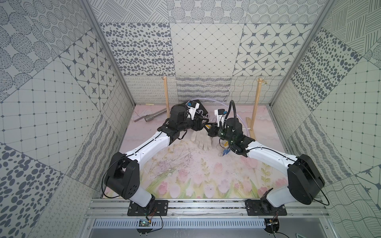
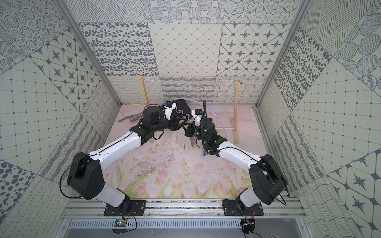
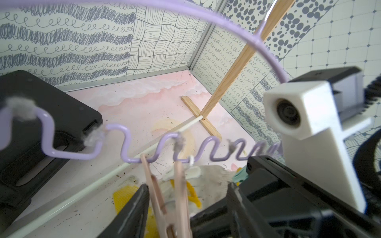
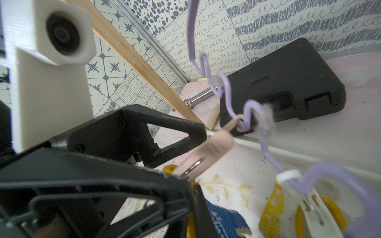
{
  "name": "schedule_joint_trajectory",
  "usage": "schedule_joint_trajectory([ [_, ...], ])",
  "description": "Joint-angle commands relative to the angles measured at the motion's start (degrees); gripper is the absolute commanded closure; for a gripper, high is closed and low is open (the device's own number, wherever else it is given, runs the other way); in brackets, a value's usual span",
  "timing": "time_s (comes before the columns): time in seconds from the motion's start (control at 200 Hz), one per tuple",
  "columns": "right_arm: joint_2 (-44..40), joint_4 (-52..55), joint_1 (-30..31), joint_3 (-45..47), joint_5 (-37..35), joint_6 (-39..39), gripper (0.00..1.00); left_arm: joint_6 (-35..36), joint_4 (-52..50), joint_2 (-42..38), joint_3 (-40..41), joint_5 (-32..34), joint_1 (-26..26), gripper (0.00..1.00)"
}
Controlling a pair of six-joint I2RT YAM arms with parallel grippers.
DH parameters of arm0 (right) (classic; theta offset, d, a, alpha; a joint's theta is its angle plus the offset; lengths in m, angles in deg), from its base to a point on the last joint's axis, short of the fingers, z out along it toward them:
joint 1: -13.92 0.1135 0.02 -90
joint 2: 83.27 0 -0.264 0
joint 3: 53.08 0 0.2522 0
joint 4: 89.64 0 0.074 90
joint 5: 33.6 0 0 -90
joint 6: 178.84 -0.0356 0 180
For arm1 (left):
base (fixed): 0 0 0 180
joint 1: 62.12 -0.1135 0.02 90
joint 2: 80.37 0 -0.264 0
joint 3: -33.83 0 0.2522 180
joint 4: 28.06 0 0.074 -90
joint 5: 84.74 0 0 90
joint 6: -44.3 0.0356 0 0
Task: Clip the gloves onto a hanger to dry
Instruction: Clamp the glove onto the hanger, then reset both arms
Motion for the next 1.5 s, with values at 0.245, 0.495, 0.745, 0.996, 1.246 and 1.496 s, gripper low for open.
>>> schedule_joint_trajectory([
  [0.245,-1.22,-3.95,-0.13,0.2,-0.63,-0.08,0.92,-3.52,3.08,-1.98,3.1,-2.35,-3.44,0.31],
  [0.495,-0.3,-0.8,-0.16,1.88,-1.62,0.41,0.5,0.77,-1.72,-4.9,3.6,3.75,-3.72,0.29],
  [0.745,-6.06,7.92,-0.32,5.62,-4.52,5.49,0.26,3.17,-5.3,-13.01,8.08,15.5,-4.15,0.19],
  [0.996,-19.78,21.1,-4.42,9.99,-6.33,7.0,0.01,3.29,-6.81,-25.06,18.88,26.49,-6.5,0.13],
  [1.246,-31.5,33.62,-14.27,12.3,-12.42,12.89,0.01,3.62,-10.36,-38.74,31.64,47.04,-7.46,0.12],
  [1.496,-37.76,14.84,-26.62,23.78,-17.24,30.02,0.01,8.66,8.59,-40.93,47.54,44.85,-15.03,0.05],
])
